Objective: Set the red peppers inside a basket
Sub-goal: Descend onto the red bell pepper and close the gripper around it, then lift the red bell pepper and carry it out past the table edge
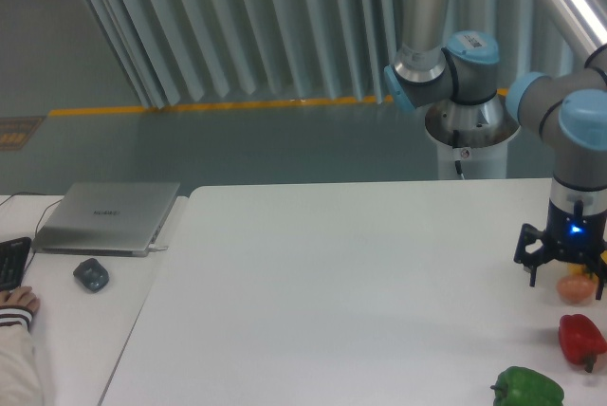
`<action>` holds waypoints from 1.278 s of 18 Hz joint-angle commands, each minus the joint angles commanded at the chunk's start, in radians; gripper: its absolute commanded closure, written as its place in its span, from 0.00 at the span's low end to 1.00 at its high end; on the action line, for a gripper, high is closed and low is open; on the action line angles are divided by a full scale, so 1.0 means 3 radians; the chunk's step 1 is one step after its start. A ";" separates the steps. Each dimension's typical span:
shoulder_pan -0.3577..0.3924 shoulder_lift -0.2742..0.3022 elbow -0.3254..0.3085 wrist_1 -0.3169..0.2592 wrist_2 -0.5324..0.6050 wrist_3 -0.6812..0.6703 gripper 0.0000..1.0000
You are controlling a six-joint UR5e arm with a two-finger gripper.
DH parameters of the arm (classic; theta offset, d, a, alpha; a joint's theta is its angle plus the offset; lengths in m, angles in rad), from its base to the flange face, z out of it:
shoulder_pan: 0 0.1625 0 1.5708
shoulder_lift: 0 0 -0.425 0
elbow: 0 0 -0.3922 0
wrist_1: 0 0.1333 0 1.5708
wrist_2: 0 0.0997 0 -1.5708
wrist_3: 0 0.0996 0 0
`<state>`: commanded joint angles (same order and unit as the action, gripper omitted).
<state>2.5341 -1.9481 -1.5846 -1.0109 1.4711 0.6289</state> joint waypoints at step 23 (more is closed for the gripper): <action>-0.0031 -0.0389 0.0026 0.0435 0.0179 0.0010 0.79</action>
<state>2.5249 -2.0648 -1.5769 -0.8805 1.5248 0.6320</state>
